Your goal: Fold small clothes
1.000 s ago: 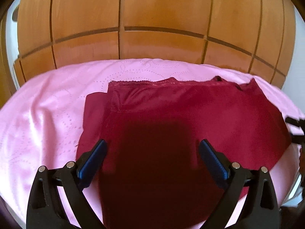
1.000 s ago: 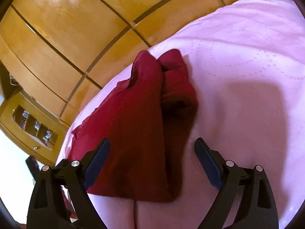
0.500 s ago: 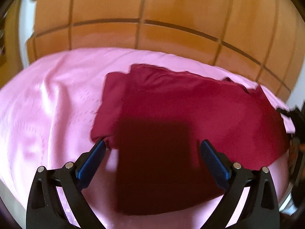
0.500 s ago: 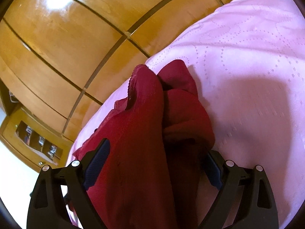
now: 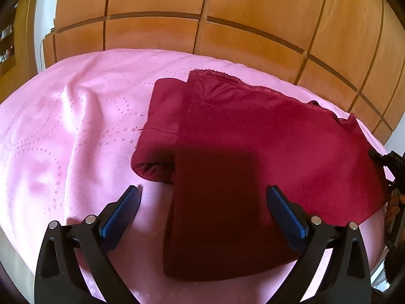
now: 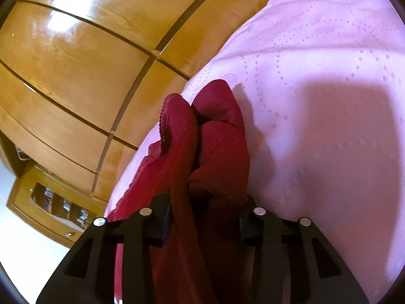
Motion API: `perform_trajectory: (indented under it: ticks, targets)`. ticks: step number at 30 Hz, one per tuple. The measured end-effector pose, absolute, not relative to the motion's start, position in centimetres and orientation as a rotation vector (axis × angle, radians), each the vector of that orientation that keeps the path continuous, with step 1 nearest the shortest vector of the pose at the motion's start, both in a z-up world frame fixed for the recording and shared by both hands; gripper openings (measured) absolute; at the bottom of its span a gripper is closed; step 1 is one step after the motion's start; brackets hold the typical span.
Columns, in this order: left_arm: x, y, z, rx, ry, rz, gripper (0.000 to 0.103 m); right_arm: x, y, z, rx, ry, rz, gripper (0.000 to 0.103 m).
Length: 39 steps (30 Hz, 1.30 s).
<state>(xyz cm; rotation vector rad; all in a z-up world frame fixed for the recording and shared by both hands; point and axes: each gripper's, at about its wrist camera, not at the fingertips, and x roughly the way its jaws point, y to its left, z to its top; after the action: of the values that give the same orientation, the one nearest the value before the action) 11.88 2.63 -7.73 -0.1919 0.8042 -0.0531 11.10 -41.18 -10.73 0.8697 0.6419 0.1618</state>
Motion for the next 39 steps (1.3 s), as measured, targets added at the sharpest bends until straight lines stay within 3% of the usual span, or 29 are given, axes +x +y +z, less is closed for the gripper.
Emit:
perform_trajectory:
  ticks: [17,39]
  targets:
    - [10.7,7.2,-6.4,-0.299,0.777,0.022,0.1,10.6,-35.7,-5.1,1.061,0.562,0.358,0.03]
    - [10.6,10.3,-6.9,-0.386,0.813,0.163,0.1,14.2,-23.3,-1.7,1.096,0.705,0.591,0.029]
